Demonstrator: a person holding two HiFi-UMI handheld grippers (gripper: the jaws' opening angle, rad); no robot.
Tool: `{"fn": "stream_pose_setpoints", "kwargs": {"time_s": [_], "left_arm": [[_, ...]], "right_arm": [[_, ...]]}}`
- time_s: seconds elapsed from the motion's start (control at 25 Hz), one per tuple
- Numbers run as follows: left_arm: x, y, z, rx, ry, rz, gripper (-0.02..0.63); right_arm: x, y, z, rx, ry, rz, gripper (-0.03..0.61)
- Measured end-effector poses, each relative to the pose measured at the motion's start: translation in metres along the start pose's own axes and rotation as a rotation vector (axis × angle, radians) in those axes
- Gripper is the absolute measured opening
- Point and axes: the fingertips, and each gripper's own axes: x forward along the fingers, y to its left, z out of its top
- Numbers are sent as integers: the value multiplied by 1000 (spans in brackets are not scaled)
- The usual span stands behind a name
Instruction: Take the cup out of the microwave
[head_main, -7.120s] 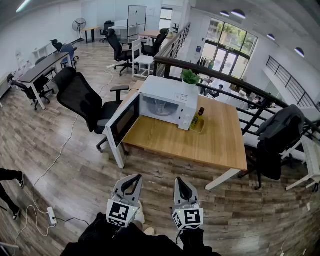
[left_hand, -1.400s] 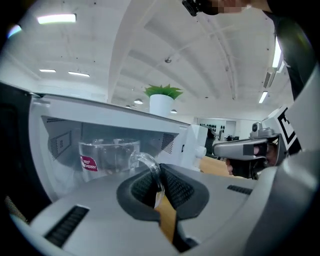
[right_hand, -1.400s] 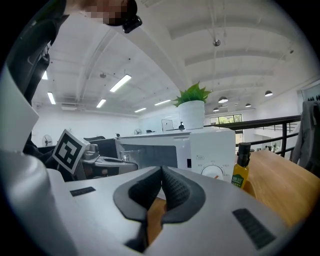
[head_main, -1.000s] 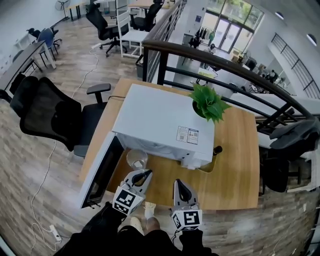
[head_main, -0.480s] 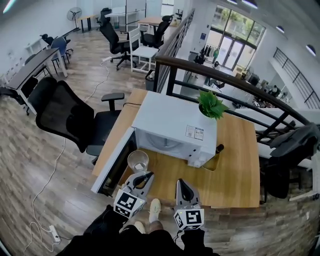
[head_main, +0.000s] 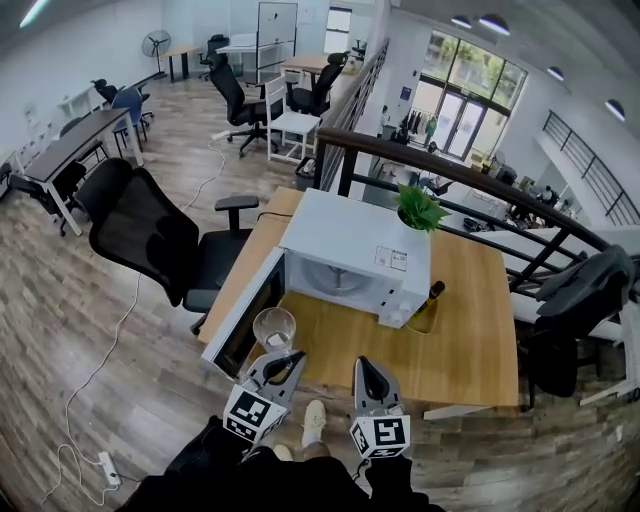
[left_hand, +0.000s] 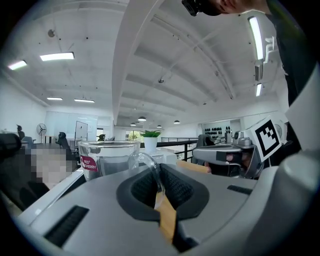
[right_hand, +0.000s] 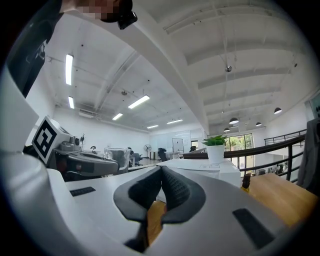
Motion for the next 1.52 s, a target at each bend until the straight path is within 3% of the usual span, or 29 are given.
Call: {"fn": "stream_pose_setpoints", "kwargs": {"time_s": [0.44, 1.52], "left_arm": [[-46, -18, -2, -4, -10, 17, 23], [-40, -18, 5, 13, -28, 9, 23]], "right_arm": [[-35, 19, 0, -16, 1, -9, 15], [-32, 18, 2, -15, 6, -8, 14]]}}
